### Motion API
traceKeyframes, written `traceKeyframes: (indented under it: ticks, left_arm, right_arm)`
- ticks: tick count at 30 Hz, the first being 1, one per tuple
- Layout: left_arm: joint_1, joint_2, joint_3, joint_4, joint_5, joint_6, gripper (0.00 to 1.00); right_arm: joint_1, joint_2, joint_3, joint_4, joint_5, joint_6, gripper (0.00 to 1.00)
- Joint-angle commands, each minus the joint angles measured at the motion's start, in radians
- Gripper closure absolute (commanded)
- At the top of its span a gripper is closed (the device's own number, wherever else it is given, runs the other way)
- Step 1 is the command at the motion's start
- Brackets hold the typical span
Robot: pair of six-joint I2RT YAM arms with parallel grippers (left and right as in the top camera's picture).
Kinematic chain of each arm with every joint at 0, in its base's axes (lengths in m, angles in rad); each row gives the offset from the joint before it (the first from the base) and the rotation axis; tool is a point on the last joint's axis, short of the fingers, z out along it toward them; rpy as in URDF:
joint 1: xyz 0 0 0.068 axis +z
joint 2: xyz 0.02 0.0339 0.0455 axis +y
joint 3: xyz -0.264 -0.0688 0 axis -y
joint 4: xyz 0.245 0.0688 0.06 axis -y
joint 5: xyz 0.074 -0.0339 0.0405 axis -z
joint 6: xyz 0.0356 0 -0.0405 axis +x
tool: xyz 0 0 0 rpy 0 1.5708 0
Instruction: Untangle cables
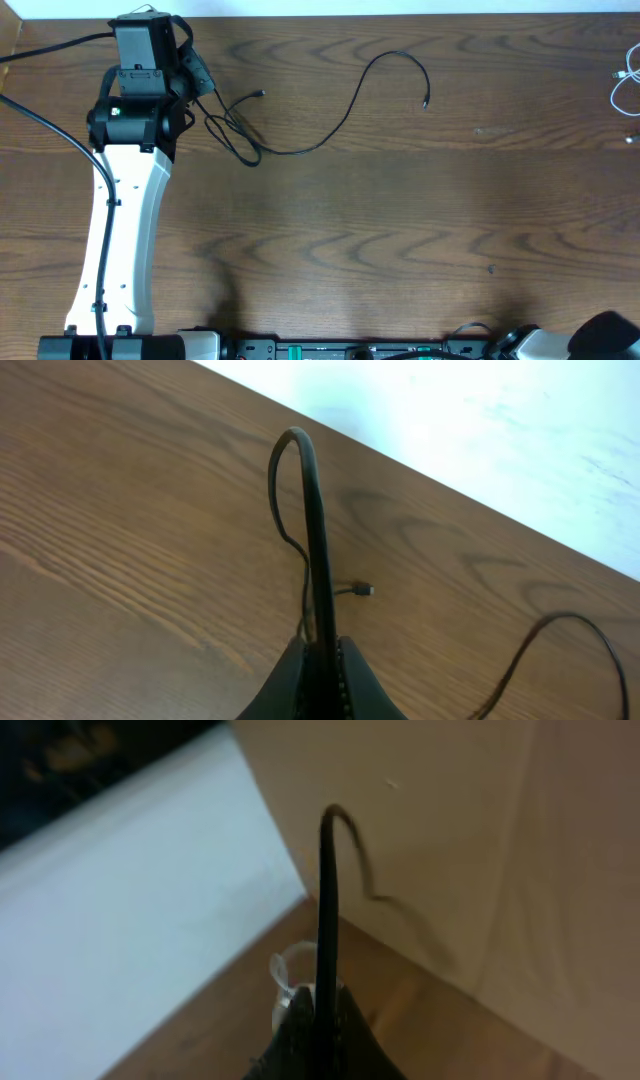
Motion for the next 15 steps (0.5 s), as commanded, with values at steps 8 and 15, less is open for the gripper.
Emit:
traceKeyframes:
  ticks: [8, 15]
  left_arm:
    - [0.003, -0.009, 0.005, 0.003, 0.042, 0.013, 0.93]
    - [0.002, -0.009, 0.004, 0.003, 0.054, 0.013, 0.93]
  right_arm:
    - [-0.021, 0.259, 0.011, -0.099, 0.032, -0.032, 0.64]
    - [-0.010, 0.294, 0.012, -0.136, 0.010, -0.017, 0.01]
